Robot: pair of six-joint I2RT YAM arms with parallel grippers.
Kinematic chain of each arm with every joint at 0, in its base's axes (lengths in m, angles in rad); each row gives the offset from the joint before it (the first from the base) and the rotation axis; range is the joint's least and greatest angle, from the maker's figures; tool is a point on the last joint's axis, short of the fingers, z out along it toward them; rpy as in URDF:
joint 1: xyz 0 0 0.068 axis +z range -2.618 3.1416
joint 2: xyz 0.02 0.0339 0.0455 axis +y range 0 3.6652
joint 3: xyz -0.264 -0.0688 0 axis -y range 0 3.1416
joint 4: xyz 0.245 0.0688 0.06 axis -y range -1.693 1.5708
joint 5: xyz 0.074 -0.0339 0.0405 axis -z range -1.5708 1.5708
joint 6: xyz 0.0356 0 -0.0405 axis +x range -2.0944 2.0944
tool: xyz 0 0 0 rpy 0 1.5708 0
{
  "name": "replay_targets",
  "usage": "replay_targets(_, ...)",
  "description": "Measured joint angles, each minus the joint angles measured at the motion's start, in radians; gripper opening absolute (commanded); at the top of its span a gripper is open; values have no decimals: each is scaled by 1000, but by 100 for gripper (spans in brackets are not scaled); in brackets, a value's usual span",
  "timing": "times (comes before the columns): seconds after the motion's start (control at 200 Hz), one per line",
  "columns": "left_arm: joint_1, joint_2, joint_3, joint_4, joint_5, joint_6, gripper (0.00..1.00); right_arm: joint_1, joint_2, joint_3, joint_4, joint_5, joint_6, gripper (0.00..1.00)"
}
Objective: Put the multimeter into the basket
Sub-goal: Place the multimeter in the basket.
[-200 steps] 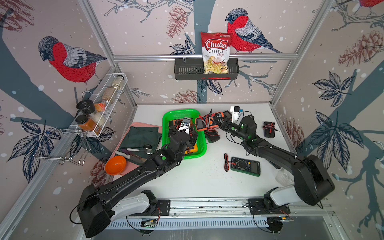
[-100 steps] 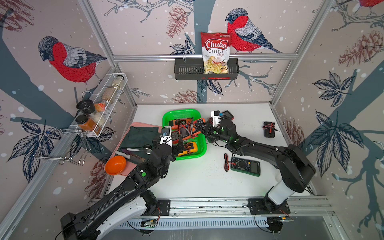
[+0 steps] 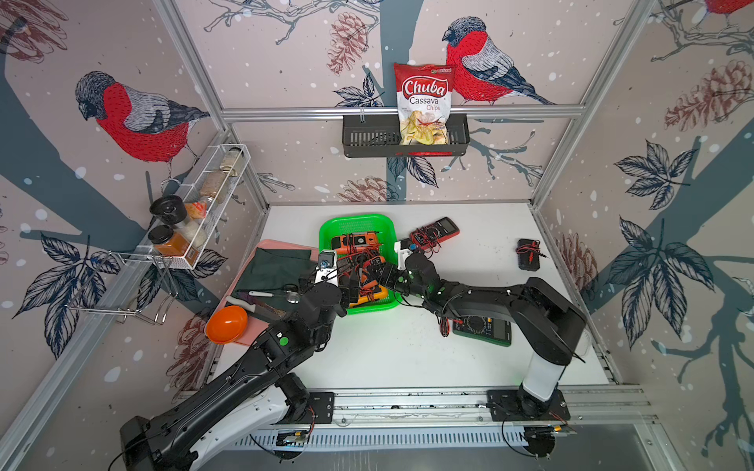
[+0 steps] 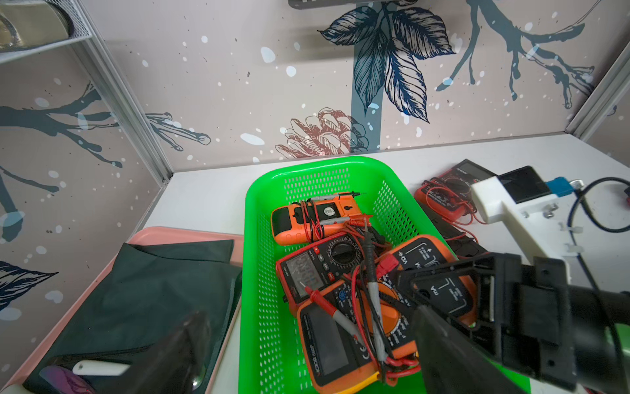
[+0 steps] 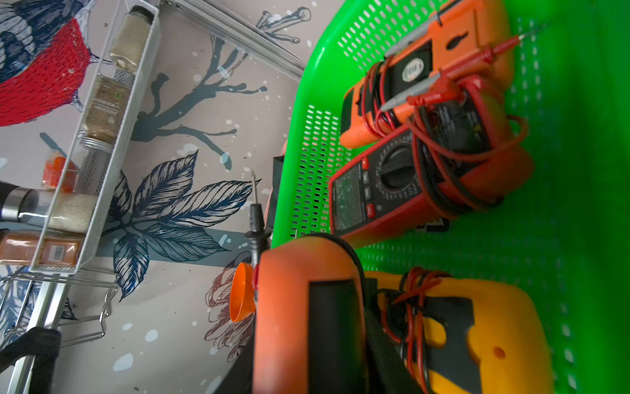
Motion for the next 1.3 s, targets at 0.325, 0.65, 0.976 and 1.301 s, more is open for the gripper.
replay_targets(0.325, 3, 70, 9, 4, 11, 2, 97, 4, 67, 19, 48, -55, 66, 27)
replay_targets(0.65, 4, 145, 35, 37, 44, 19, 96, 26, -37, 18, -100, 42, -24, 71)
replay_targets(0.976, 6, 165, 47, 56, 61, 21, 97, 34, -87, -10, -182, 154, -81, 68)
replay_targets(1.301, 23, 207, 46, 60, 102, 21, 96, 45, -69, 64, -303, 198, -167, 57)
